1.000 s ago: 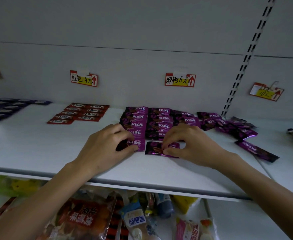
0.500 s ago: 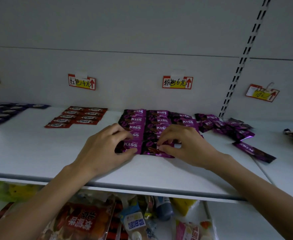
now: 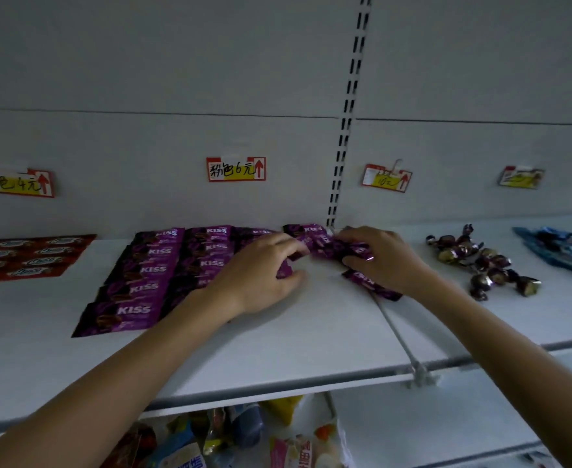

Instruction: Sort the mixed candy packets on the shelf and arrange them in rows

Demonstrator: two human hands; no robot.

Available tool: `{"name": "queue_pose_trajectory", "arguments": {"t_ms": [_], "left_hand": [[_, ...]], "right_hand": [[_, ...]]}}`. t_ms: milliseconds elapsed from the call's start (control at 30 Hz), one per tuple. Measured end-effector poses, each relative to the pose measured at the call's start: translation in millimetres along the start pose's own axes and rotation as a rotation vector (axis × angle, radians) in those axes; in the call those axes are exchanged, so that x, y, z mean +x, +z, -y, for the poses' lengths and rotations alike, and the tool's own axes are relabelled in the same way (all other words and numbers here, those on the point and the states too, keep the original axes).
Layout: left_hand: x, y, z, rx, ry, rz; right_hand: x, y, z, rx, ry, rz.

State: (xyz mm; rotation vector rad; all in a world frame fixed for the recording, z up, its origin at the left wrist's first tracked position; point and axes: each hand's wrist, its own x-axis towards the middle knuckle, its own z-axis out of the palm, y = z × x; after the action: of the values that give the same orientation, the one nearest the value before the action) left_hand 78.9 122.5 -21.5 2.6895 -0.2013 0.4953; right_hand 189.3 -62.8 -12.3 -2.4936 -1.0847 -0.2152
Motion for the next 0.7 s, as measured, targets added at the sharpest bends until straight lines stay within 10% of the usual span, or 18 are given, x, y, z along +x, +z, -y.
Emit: {"name": "queue_pose_trajectory", "arguments": {"t_ms": [433,700], "left_hand": [[61.6,37.1,-13.2,0.133,0.059,0.077],[51.8,21.6,-12.1,-0.033,0.028,-0.4]], "right_hand": [[-11.5,-4.6,-23.1,0.038,0.016,0.012],[-1.4,-1.1,-18.7,-0.023,0.009,0.044]]}}
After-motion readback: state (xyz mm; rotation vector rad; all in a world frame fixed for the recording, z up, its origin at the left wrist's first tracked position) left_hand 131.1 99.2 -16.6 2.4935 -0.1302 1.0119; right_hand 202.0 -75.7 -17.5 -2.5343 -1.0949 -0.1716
